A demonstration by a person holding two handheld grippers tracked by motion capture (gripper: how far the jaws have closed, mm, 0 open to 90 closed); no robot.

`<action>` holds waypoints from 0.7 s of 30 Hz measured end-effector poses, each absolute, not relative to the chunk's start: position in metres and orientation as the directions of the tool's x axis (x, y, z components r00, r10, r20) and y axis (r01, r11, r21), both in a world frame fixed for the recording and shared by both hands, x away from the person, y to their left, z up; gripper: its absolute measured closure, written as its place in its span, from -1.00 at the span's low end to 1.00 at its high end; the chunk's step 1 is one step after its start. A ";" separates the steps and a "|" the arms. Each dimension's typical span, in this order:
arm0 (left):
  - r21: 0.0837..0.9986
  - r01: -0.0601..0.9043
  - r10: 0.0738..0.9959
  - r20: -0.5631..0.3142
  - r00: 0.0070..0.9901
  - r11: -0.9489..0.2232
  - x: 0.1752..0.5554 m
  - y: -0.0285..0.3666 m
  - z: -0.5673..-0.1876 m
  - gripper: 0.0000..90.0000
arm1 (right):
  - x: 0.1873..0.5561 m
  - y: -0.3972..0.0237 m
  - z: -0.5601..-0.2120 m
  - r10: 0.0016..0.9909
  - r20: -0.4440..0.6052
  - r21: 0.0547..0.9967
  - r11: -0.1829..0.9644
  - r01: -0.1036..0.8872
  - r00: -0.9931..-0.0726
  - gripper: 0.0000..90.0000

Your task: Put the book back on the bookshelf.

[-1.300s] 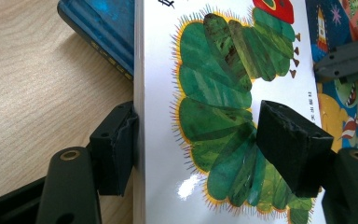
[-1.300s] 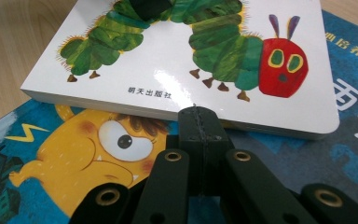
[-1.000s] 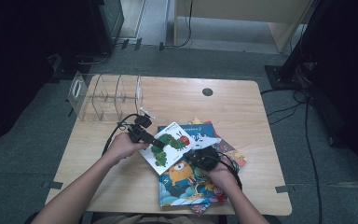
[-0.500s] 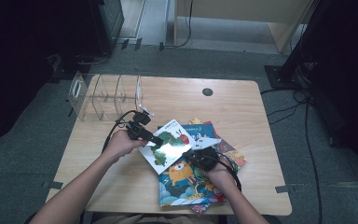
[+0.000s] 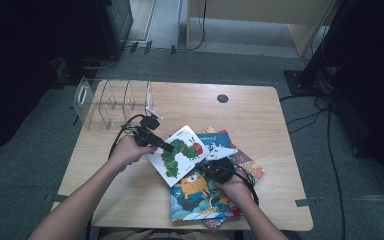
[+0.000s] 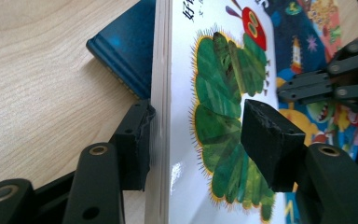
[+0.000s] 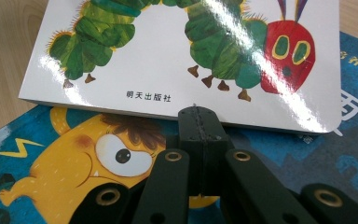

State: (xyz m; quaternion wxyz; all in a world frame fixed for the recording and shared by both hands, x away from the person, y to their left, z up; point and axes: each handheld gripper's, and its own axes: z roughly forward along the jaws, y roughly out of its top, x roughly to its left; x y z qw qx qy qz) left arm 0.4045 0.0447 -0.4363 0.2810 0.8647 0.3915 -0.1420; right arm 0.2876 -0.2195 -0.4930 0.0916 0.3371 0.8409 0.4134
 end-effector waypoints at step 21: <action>0.294 0.770 0.563 -0.545 0.621 -0.566 0.399 0.032 -0.402 0.23 | 0.290 -0.220 -0.494 0.640 0.139 0.763 0.418 0.494 -0.756 1.00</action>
